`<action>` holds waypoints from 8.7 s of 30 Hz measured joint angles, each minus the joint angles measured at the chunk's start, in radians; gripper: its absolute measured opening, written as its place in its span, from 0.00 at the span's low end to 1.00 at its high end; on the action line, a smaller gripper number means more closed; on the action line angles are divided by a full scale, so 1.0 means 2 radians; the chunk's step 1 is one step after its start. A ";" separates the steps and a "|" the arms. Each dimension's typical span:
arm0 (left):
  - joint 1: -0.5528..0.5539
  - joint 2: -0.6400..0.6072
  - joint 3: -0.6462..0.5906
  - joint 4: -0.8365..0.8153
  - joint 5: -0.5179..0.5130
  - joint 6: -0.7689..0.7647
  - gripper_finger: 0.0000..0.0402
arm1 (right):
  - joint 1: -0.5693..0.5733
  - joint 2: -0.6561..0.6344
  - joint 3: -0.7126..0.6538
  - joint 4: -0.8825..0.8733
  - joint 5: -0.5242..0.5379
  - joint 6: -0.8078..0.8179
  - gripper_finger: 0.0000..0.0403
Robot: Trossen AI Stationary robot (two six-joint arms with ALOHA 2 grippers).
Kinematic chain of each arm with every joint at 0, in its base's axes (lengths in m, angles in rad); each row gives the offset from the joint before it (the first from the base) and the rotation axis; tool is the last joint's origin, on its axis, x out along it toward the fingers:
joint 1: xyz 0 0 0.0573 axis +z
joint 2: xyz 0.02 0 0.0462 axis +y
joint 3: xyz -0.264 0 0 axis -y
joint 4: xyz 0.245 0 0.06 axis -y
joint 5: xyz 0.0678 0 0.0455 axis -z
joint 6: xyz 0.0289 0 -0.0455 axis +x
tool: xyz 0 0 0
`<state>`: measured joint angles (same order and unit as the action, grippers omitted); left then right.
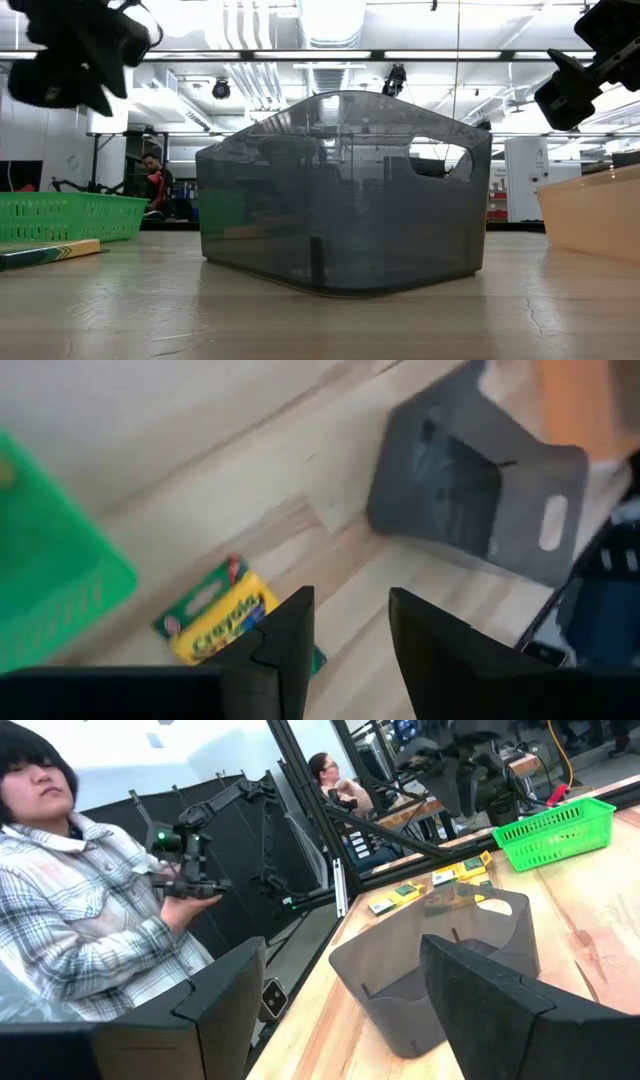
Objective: Pick & Place School Supplies
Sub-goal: Move the green bin to the top left of the table, then put the yellow crayon box into the black bin
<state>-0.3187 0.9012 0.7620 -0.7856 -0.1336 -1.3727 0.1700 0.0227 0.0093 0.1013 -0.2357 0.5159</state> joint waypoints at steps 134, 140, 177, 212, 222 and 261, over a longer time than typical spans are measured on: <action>0.153 0.126 -0.091 -0.103 -0.011 0.324 0.34 | 0.000 0.000 0.000 0.000 0.000 0.000 0.64; 0.231 0.126 -0.091 -0.086 -0.012 0.359 0.34 | 0.000 0.000 0.000 0.000 0.000 0.000 0.65; 0.295 0.124 -0.089 -0.157 0.245 0.476 0.34 | 0.000 0.000 0.000 0.000 0.000 0.000 0.65; 0.236 0.123 -0.179 -0.054 0.295 0.467 0.25 | 0.000 0.000 0.000 0.000 0.000 0.000 0.66; 0.236 0.123 -0.178 -0.045 0.300 0.465 0.06 | 0.000 0.000 0.000 0.000 0.000 0.000 0.65; 0.236 0.124 -0.063 -0.154 0.204 0.441 0.01 | 0.000 0.000 0.000 0.000 0.000 0.000 0.66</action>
<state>0.1535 1.1484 0.6365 -1.0931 0.2749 -0.4910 0.1700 0.0231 0.0093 0.1009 -0.2359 0.5159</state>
